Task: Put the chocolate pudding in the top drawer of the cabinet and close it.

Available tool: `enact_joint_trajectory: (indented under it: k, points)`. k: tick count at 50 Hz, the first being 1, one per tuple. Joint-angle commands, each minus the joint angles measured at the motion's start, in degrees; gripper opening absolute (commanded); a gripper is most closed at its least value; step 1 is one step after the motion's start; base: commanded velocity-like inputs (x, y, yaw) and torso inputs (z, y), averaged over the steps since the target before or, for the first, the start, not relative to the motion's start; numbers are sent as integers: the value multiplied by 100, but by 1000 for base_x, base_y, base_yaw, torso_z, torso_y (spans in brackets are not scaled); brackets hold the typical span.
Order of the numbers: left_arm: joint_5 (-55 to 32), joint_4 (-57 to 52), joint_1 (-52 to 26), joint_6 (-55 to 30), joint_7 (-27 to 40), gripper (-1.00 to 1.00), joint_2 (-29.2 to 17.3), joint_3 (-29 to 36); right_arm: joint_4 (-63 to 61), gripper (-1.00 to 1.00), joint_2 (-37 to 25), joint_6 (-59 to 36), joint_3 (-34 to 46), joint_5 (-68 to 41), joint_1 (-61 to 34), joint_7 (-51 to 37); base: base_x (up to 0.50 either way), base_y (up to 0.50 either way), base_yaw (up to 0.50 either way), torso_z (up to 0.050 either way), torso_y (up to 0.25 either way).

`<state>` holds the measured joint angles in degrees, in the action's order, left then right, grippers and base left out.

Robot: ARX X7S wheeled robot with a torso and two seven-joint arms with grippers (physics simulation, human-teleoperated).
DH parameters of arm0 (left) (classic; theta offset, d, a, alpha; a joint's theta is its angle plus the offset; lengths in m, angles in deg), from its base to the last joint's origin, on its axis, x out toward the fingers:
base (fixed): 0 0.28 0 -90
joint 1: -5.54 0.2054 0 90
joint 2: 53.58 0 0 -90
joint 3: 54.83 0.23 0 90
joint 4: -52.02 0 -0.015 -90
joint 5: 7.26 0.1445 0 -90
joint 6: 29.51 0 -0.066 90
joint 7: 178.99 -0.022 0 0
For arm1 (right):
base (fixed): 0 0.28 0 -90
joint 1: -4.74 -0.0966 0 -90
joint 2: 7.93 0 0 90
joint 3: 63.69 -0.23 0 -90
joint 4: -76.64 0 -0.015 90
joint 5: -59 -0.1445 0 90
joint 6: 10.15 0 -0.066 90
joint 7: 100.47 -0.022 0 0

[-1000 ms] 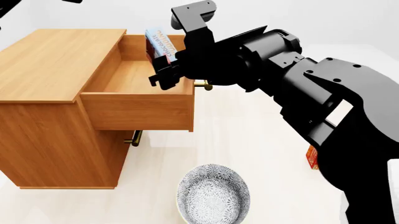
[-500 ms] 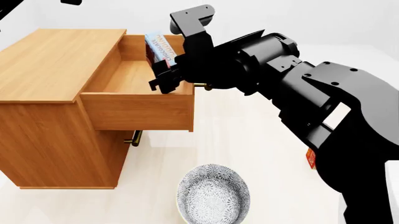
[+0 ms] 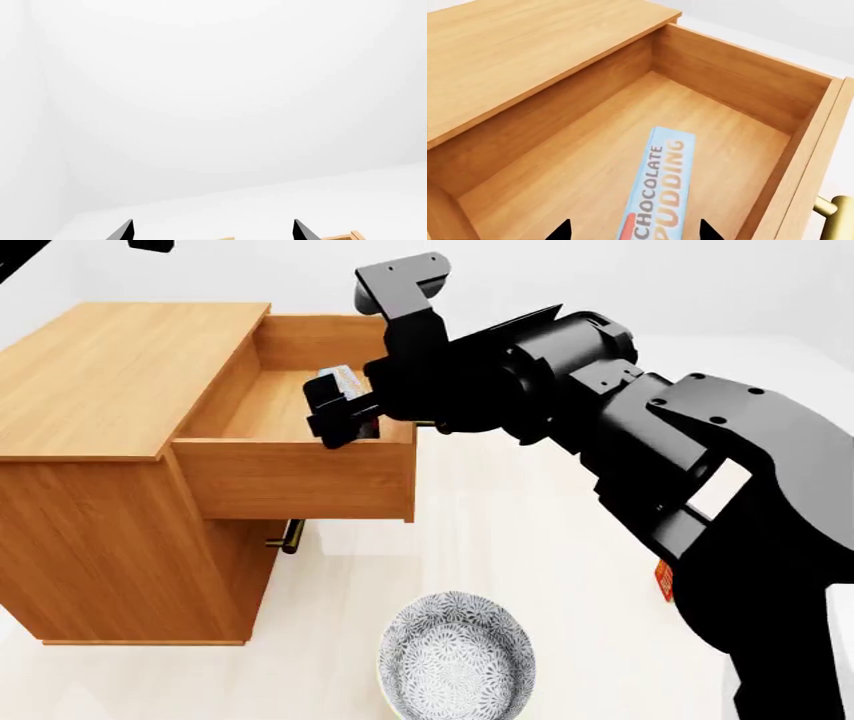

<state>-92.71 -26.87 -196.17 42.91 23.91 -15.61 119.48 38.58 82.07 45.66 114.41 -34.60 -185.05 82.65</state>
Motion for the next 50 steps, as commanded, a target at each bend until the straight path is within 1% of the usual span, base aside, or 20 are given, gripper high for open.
enact_joint_trajectory:
  k: [1, 13, 34, 44, 50]
  points:
    - [11, -6, 8, -20, 3, 100, -5, -29, 30, 100, 0, -32, 215, 60, 76, -107, 0, 0, 0, 0, 0]
    - [24, -6, 19, -36, 3, 100, 5, -59, 167, 100, 0, -2, 214, 25, -62, -122, 0, 0, 0, 0, 0]
    - [38, 34, 28, -72, -17, 100, 102, -112, 525, 100, 0, 206, 257, -413, -767, 22, 0, 0, 0, 0, 0]
    - [-3, 24, 74, -40, -12, 100, 174, -162, 1021, 100, 0, 344, 289, -447, -968, 193, 0, 0, 0, 0, 0]
    - [-28, 32, 123, 23, -9, 100, 270, -203, 1620, 100, -1, 425, 313, -437, -1082, 324, 0, 0, 0, 0, 0]
